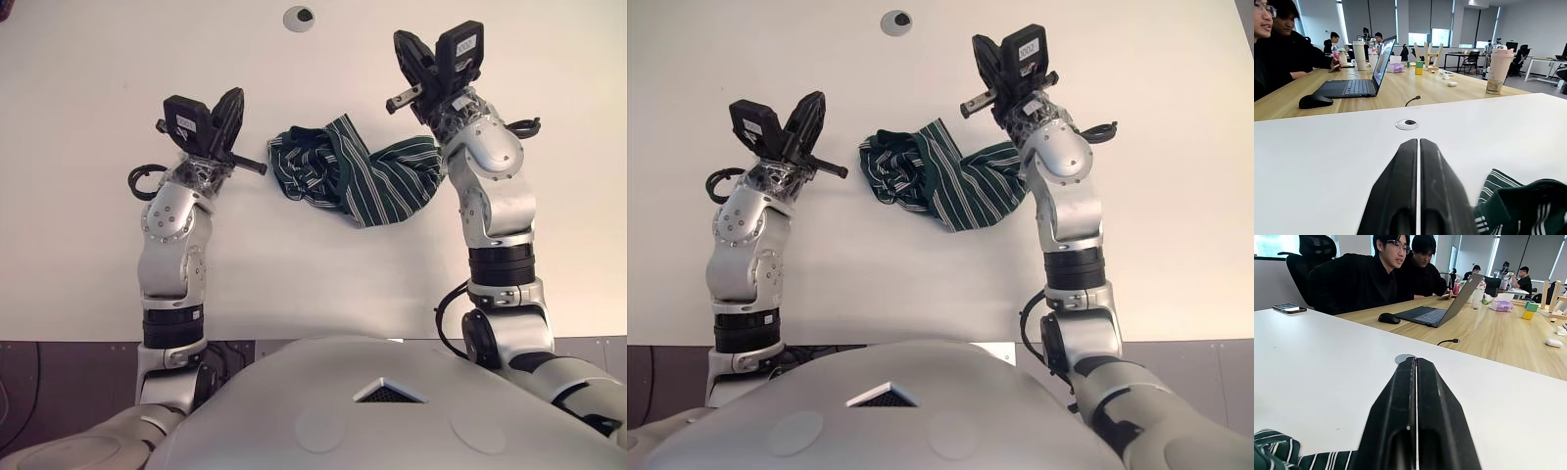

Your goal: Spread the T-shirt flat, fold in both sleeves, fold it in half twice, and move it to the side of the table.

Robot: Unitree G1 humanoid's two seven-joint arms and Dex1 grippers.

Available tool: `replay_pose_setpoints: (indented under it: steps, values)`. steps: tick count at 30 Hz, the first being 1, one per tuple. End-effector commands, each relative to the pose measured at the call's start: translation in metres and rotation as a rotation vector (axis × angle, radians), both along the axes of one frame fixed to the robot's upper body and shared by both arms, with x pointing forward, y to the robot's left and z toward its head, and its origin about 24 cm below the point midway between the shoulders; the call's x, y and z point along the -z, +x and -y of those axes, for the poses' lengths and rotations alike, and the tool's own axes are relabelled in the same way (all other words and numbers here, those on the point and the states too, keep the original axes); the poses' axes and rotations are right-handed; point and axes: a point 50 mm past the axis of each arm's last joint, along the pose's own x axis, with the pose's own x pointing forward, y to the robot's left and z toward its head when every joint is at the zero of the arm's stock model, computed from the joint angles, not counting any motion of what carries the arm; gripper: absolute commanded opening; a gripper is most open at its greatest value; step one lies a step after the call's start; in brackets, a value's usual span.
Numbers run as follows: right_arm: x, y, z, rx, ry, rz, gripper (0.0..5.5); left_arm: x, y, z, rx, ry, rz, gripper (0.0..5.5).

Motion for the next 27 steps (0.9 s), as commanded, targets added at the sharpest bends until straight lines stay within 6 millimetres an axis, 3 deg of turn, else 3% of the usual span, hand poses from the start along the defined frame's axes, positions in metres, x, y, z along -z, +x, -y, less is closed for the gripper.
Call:
replay_pose_setpoints:
  steps: [1,6,7,12,15,20,27]
  values:
    - [0.001,-0.007,0.0,-0.121,-0.024,0.019,0.0,0.004,-0.007,-0.009,0.01,0.082,-0.023,0.04]
    - [-0.001,-0.031,0.01,-0.409,-0.069,-0.034,0.0,0.01,-0.015,-0.022,0.164,0.196,-0.134,0.04]
    - [-0.001,-0.038,0.013,-0.469,-0.084,-0.058,0.19,0.01,-0.016,-0.023,0.197,0.206,-0.152,0.0]
    - [0.012,-0.075,0.021,-0.654,-0.154,-0.216,1.13,0.018,-0.025,-0.022,0.377,0.191,-0.271,0.83]
    - [0.024,-0.088,0.026,-0.66,-0.188,-0.309,1.62,0.018,-0.011,-0.026,0.395,0.151,-0.274,1.26]
    - [0.045,-0.088,0.034,-0.636,-0.335,-0.367,2.42,0.014,0.006,-0.026,0.399,0.05,-0.26,1.98]
    - [0.057,-0.091,0.023,-0.613,-0.391,-0.314,2.48,0.022,0.01,-0.026,0.464,0.044,-0.325,2.03]
